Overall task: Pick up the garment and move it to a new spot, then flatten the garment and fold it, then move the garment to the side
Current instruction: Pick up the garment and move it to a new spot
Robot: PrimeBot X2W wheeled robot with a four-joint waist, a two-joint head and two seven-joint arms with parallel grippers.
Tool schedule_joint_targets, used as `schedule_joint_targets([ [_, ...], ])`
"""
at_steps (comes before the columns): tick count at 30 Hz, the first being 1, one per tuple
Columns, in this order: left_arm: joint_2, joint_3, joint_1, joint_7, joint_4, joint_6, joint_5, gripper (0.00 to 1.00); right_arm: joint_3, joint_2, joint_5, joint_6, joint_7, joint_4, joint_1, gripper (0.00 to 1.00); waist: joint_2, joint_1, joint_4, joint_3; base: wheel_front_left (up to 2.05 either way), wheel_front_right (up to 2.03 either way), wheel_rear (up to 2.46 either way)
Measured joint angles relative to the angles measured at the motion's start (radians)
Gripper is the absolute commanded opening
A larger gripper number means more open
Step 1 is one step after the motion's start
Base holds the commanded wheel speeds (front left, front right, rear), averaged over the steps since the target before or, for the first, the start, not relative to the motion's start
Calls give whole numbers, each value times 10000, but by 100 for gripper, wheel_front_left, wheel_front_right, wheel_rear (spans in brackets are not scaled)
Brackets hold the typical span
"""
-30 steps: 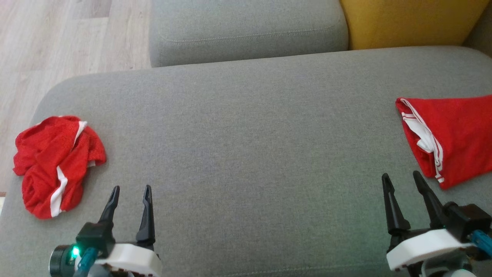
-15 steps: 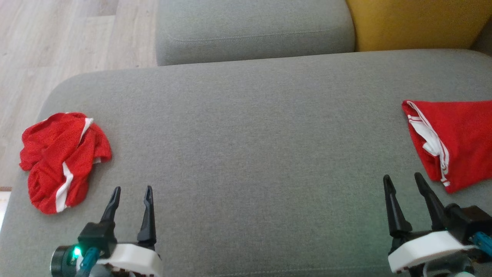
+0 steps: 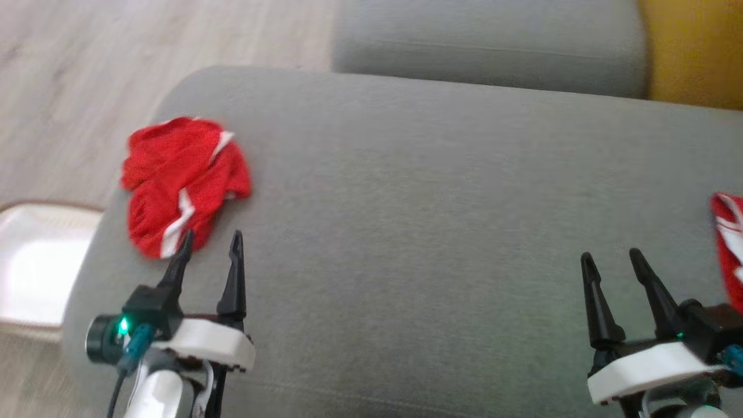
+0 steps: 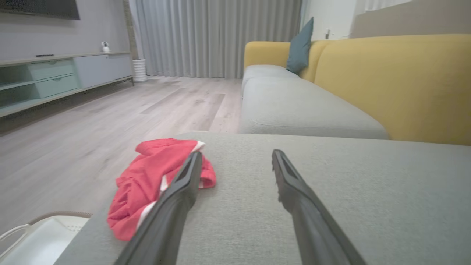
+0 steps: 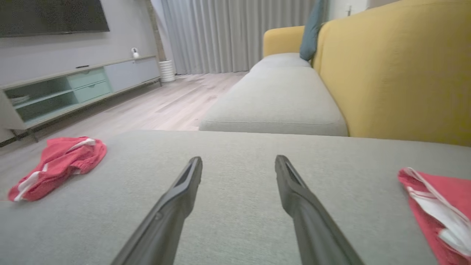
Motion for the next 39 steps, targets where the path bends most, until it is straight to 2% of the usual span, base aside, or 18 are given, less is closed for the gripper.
schedule_joint_targets([
  [10, -119, 648, -434, -4, -151, -263, 21, 100, 109, 13, -82, 0, 174, -226, -309, 100, 0, 0, 1921, 366, 0, 0, 0],
  [12, -119, 748, -434, -4, -257, -343, 46, 100, 104, 13, -94, 0, 180, -267, -313, 100, 0, 0, 2103, 428, 0, 0, 0],
  [21, -407, 1241, -463, -46, -451, -426, 130, 100, 245, -40, -150, 0, 393, -520, -662, 100, 0, 0, 2098, 957, 0, 0, 0],
  [25, -583, 1325, -1291, -48, -178, -617, 130, 100, 341, -376, -150, 0, 650, -871, -1014, 100, 0, 1, 1952, 1522, 0, 0, 0],
  [28, -658, 1421, -2630, -73, 623, -836, 127, 100, 324, -698, -150, 0, 857, -1135, -1330, 100, 0, 2, 1827, 2066, 0, 0, 0],
  [31, -698, 1616, -3917, -73, 1988, -1062, 96, 100, 301, -978, -144, 0, 1018, -1360, -1591, 100, 0, 3, 1680, 2640, 0, 0, 0],
  [39, -539, 1772, -6367, 35, 6855, -1607, -257, 100, 360, -1369, -48, 0, 1231, -1563, -2082, 100, -1, 4, 1196, 3831, 0, 0, 0],
])
